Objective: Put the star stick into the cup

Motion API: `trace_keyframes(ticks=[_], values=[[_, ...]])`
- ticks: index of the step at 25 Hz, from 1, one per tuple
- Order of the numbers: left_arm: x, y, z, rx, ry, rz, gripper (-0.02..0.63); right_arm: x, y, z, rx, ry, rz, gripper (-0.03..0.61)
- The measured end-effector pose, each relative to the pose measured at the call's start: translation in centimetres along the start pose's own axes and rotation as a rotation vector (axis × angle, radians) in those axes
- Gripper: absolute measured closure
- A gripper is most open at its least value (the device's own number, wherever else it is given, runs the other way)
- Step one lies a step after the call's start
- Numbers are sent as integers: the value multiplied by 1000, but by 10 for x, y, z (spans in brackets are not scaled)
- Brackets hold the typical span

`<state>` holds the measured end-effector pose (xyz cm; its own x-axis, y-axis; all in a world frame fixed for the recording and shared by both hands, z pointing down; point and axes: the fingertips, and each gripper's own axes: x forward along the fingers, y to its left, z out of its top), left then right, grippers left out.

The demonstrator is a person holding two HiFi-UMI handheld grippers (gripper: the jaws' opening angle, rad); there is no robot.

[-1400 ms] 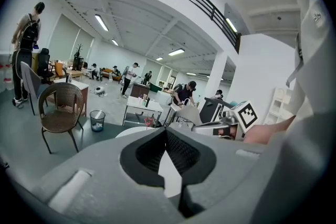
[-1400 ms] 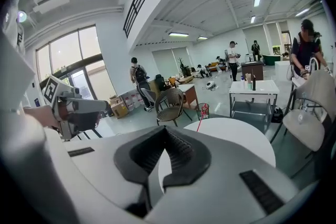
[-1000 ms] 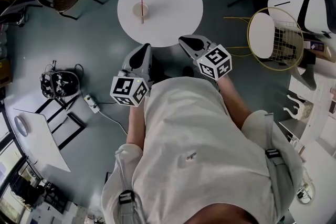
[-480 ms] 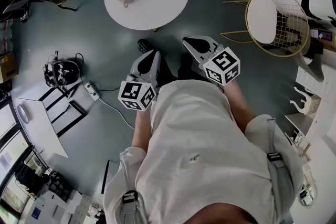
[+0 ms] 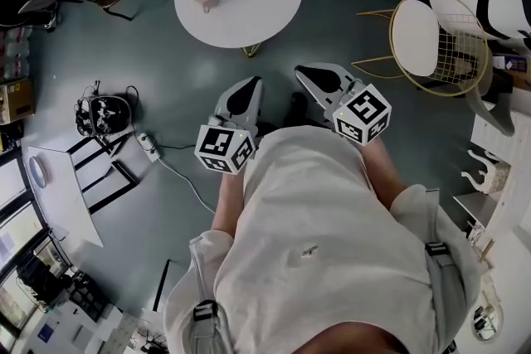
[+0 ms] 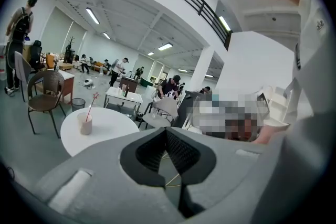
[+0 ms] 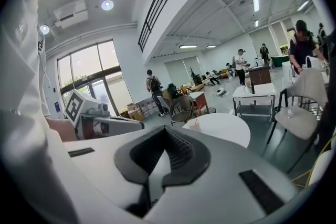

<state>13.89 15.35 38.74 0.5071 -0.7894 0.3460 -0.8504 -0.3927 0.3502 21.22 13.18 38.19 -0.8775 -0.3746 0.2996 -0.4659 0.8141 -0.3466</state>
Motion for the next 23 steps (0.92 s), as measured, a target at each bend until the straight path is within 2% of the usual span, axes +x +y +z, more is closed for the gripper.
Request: trace_keyframes(ticks=[5, 14, 23], values=[[-25, 12, 2, 21, -15, 27, 603, 12, 25, 15, -35, -37, 21, 572], [-49, 21, 2, 23, -30, 47, 603, 29, 53, 11, -46, -18, 58, 572], [-53, 28, 2, 18, -38, 62, 603, 29, 55, 17, -73, -19, 61, 572]])
